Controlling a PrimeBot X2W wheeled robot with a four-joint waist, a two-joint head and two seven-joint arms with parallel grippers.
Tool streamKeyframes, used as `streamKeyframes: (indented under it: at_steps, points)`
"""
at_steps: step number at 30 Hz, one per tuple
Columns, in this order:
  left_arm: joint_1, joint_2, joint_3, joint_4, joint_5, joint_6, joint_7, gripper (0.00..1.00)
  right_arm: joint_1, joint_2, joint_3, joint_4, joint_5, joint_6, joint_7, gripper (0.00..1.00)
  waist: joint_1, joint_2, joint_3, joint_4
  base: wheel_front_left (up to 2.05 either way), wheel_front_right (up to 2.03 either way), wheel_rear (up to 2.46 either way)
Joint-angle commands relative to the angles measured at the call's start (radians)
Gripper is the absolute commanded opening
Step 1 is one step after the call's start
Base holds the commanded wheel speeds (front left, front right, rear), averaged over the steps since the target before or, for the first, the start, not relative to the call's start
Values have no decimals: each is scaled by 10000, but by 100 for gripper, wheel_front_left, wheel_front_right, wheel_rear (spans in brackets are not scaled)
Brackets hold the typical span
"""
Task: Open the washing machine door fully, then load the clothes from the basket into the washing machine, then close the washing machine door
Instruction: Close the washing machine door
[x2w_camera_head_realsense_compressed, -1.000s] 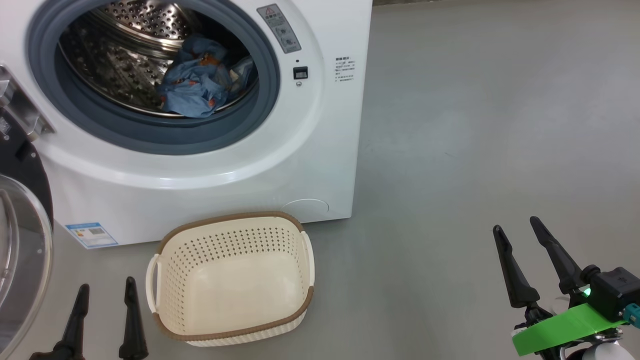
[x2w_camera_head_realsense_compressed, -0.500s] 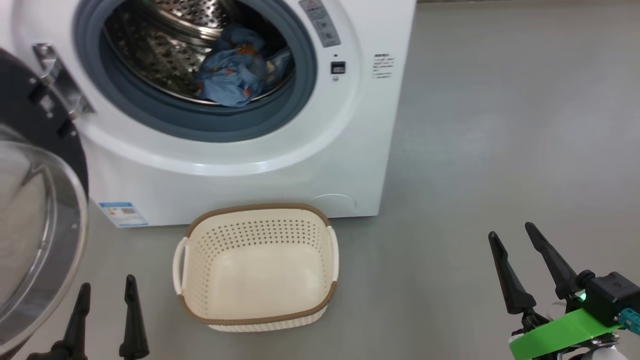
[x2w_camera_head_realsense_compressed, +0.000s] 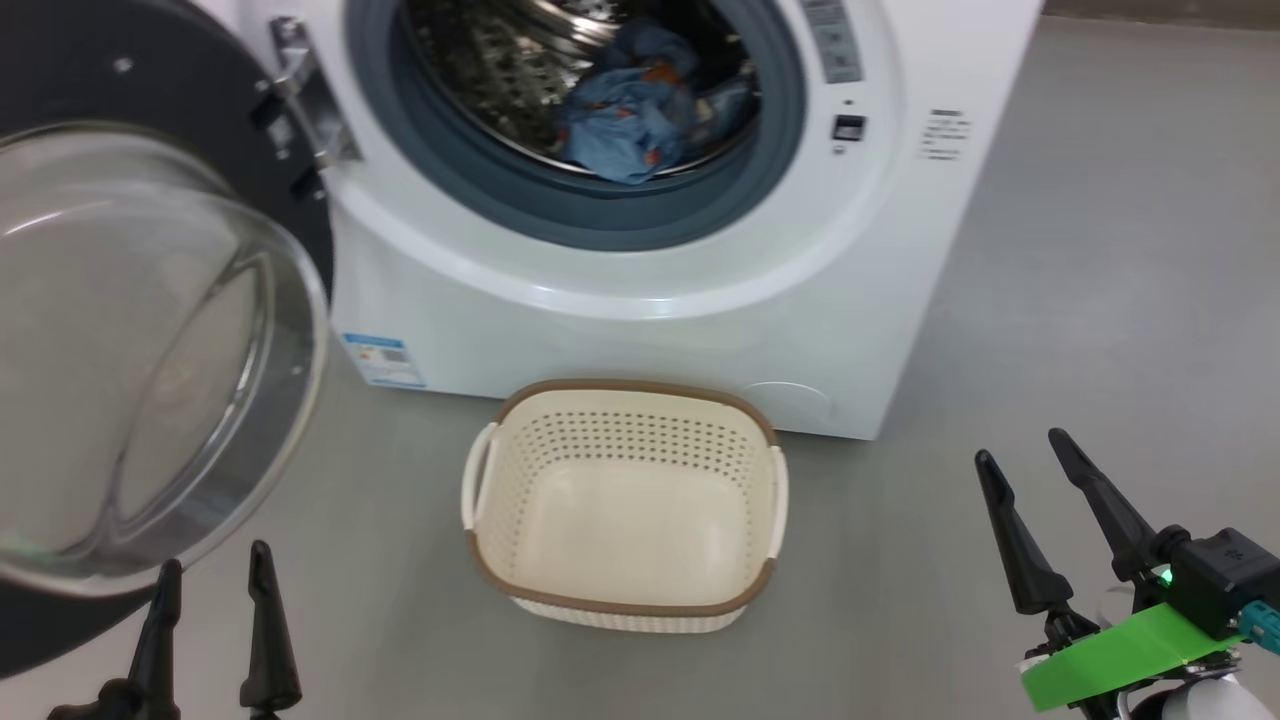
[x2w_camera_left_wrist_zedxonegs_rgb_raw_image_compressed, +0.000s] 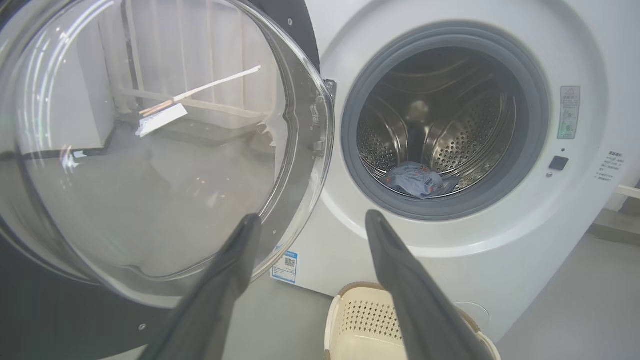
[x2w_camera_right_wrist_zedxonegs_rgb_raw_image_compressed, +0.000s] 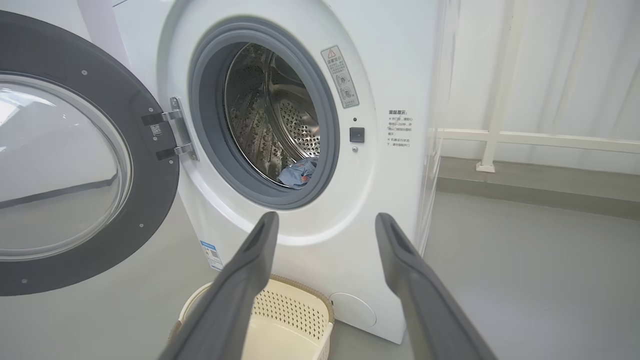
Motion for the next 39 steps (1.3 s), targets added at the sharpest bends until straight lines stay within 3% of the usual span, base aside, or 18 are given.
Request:
streamKeyframes:
  at_steps: [1,11,22,39]
  points:
    - [-26,80,260,-340,-152,84,-65,100,-396,-225,262,-259,-11,44,-80,100,0,0,84,777,0,0,0]
    - [63,80,149,-434,-355,216,-65,100,-580,-308,703,-218,20,44,-80,100,0,0,270,1940,0,0,0]
    - [106,80,63,-496,-371,248,-65,100,-659,-330,914,-146,53,44,-80,100,0,0,366,2696,0,0,0]
    - [110,79,96,-705,-334,443,-65,100,-682,-384,887,-175,46,44,-80,100,0,0,488,3093,0,0,0]
